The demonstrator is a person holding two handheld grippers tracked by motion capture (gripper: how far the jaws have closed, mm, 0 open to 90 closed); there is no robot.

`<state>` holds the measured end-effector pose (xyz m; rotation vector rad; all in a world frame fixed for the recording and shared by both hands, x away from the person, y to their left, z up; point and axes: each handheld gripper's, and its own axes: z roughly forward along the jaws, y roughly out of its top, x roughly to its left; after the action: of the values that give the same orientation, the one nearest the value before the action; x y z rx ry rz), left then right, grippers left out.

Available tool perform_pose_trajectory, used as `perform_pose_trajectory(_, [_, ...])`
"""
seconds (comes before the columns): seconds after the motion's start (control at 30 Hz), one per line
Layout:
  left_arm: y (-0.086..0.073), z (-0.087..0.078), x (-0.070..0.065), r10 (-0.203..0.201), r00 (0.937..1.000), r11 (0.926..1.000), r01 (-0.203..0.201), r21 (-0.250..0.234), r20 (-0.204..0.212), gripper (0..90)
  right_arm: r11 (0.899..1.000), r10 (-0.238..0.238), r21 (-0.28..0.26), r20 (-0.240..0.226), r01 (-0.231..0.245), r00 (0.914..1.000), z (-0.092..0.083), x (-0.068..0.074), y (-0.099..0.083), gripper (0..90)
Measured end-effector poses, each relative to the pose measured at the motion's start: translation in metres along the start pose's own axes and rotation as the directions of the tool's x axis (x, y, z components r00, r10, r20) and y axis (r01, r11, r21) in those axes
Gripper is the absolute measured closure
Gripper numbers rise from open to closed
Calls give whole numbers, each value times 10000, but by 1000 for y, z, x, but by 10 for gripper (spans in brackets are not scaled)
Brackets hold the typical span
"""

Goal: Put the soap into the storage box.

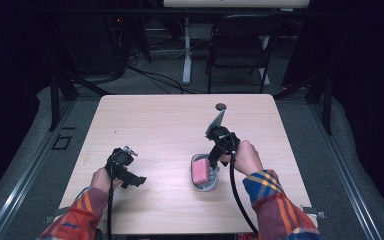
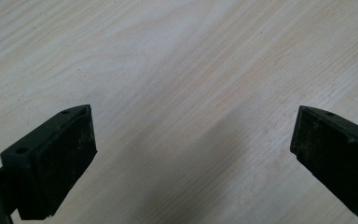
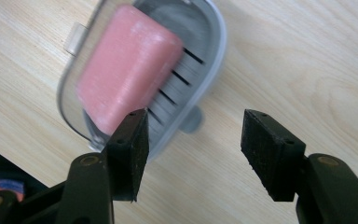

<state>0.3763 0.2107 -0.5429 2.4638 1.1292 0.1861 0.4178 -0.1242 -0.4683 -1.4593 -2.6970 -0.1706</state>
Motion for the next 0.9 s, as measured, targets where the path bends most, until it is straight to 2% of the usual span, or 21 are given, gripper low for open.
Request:
perform_pose_trajectory(0.1, [0,0,0,-7,10000,10000,7,-22,-12,1,9998,70,-163,133,-68,9999,-5,-7,-6,388])
perform_pose_trajectory(0.13, [0,0,0,-17,10000,10000,17,-24,-17,1,9990,181,-405,70,-178,9998,-4,-8,-10,374])
perform_pose_trajectory(0.2, [0,0,0,-20,10000,10000,20,-23,-18,1,9997,107,-231,220,-101,9997,-10,-13,-14,347])
perform_pose_trajectory(0.27, [0,0,0,-22,10000,10000,22,-39,-25,1,9985,283,-479,271,-270,9992,-11,-19,-23,299])
perform_pose_trajectory(0.33, [0,0,0,-30,10000,10000,29,-65,-51,1,9985,185,-515,324,-168,9993,-14,-24,-27,262])
perform_pose_trajectory(0.37, [0,0,0,-35,10000,10000,35,-41,-14,1,9968,321,-740,323,-296,9990,-18,-29,-34,226])
perform_pose_trajectory(0.47, [0,0,0,-68,10000,10000,68,-27,-12,1,9950,378,-941,353,-343,9987,-21,-35,-42,205])
perform_pose_trajectory(0.5, [0,0,0,-62,10000,10000,62,-22,-11,1,9927,435,-1145,386,-388,9983,-23,-40,-50,172])
perform_pose_trajectory(0.6, [0,0,0,-56,10000,10000,56,-40,-21,1,9908,505,-1277,495,-439,9975,-24,-43,-58,149])
perform_pose_trajectory(0.67, [0,-1,0,-61,10000,10000,61,-70,-41,1,9935,387,-1090,637,-316,9972,-26,-50,-66,136])
perform_pose_trajectory(0.7, [-1,-1,0,-84,10000,9999,84,-96,-43,1,9907,538,-1283,571,-461,9969,-24,-51,-69,128])
perform_pose_trajectory(0.73, [-1,-1,0,-92,9999,9999,92,-96,-48,1,9922,475,-1176,585,-404,9972,-25,-55,-73,106])
perform_pose_trajectory(0.87, [-1,-1,0,-114,9999,9999,113,-114,-54,1,9906,577,-1285,799,-471,9951,-22,-67,-90,39])
perform_pose_trajectory(0.9, [-1,-1,0,-119,9999,9999,119,-116,-54,1,9863,679,-1562,880,-536,9938,-20,-69,-94,25])
